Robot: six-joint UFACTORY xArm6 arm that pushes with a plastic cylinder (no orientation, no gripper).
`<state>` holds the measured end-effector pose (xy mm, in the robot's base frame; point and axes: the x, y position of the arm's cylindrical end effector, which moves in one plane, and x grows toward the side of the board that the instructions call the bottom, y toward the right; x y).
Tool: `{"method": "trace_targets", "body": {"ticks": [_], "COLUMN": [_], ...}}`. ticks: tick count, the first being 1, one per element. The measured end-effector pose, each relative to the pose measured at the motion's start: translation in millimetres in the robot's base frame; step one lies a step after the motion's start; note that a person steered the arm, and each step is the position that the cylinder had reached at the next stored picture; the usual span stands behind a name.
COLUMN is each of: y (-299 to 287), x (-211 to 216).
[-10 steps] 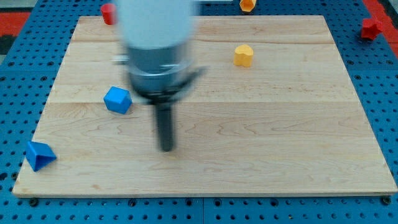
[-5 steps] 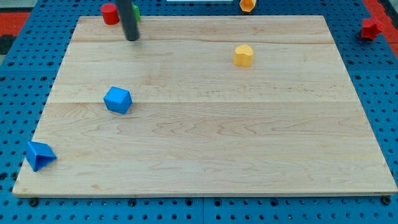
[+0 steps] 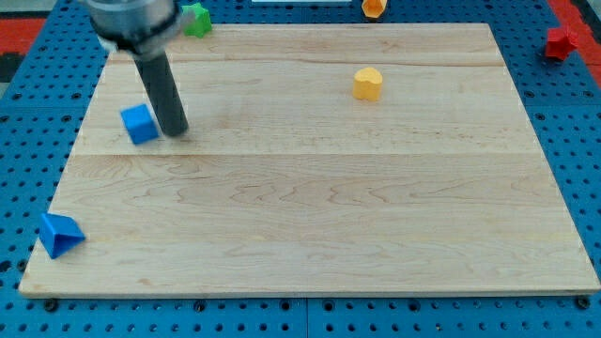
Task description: Move your arm to the top right of the blue cube
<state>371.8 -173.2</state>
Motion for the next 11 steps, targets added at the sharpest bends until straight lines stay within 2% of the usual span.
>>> {"method": "trace_targets", "body": {"ticks": [1,2,3,4,5,6,7,8,9,10,11], "y": [122,224,152,140,231,360,307,256,178,190,280], "x": [-38,67,32,-95,-160,-83,-170,-155,-9,130,62]}}
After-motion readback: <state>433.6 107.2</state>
